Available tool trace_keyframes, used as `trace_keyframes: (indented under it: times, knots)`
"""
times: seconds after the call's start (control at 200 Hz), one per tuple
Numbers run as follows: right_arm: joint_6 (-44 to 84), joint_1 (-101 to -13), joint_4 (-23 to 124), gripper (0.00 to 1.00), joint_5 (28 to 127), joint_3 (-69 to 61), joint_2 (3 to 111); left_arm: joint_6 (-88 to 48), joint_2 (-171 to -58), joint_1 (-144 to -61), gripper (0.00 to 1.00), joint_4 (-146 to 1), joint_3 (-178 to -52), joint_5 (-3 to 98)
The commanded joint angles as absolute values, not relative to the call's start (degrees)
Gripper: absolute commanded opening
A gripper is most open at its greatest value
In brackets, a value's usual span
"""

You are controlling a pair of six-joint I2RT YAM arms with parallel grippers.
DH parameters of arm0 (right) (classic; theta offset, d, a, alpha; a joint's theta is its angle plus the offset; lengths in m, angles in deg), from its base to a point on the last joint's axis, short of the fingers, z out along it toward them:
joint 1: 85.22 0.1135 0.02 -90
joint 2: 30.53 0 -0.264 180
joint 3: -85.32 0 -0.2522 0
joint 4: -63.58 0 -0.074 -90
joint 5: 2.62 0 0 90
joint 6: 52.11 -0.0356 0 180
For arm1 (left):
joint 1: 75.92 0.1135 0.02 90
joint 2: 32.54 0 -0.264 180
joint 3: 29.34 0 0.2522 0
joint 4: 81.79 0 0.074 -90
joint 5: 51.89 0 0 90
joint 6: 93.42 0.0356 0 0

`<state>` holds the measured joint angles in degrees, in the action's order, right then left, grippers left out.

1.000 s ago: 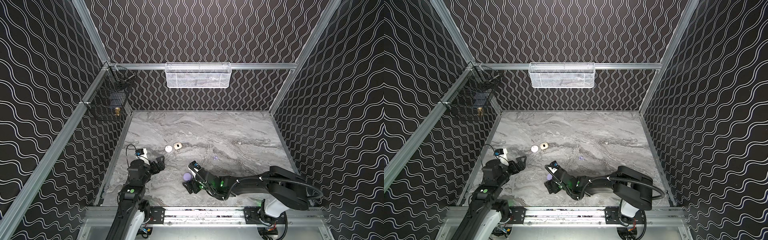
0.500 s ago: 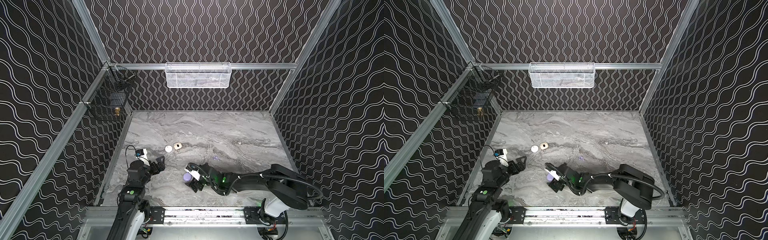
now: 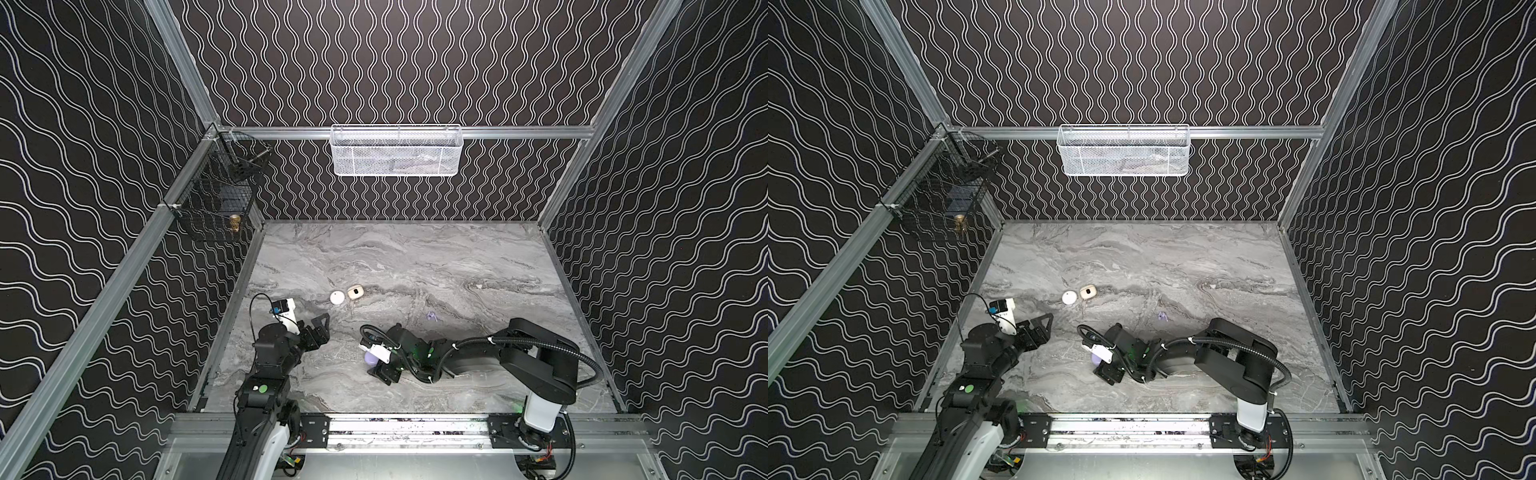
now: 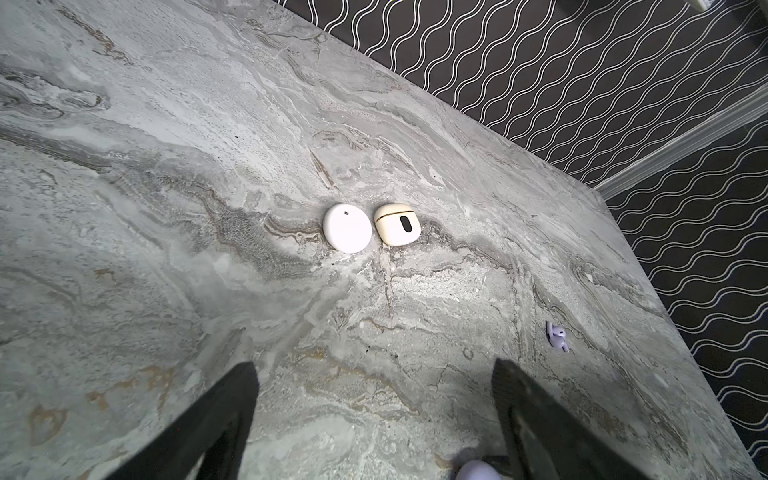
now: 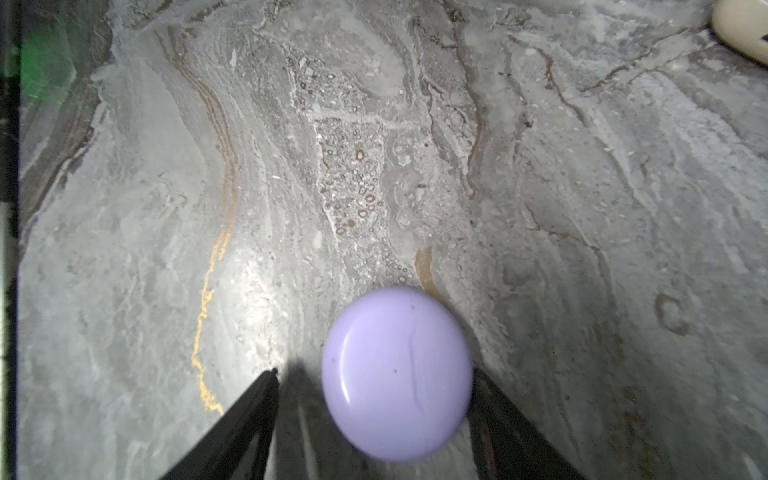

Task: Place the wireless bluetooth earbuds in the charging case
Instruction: 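Lower the right gripper over the lavender case and close on it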

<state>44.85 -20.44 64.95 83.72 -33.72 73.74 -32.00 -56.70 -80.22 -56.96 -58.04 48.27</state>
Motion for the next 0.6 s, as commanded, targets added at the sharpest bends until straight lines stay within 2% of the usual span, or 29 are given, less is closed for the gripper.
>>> trace_keyframes:
  times: [0.0,0.285,0.335,0.425,0.596]
  knots:
    - [44.8,-20.4,65.8,0.72,82.9,-34.5,73.9,-31.7,-56.7,-80.2,0.91,-57.6,-58.0,48.9]
    - [44.7,-20.4,66.9,0.69,85.2,-34.5,75.5,-31.7,-56.9,-80.2,0.90,-57.7,-58.0,49.0]
    - [44.8,-20.4,67.2,0.66,85.2,-34.7,75.6,-31.7,-57.0,-80.2,0.90,-57.8,-58.0,49.1]
    - [44.9,-20.5,67.1,0.54,85.3,-34.8,75.7,-31.7,-57.2,-80.2,0.89,-57.9,-58.0,49.2]
    - [44.9,-20.5,68.8,0.51,84.7,-36.1,75.6,-31.7,-57.4,-80.2,0.88,-58.0,-58.0,49.2]
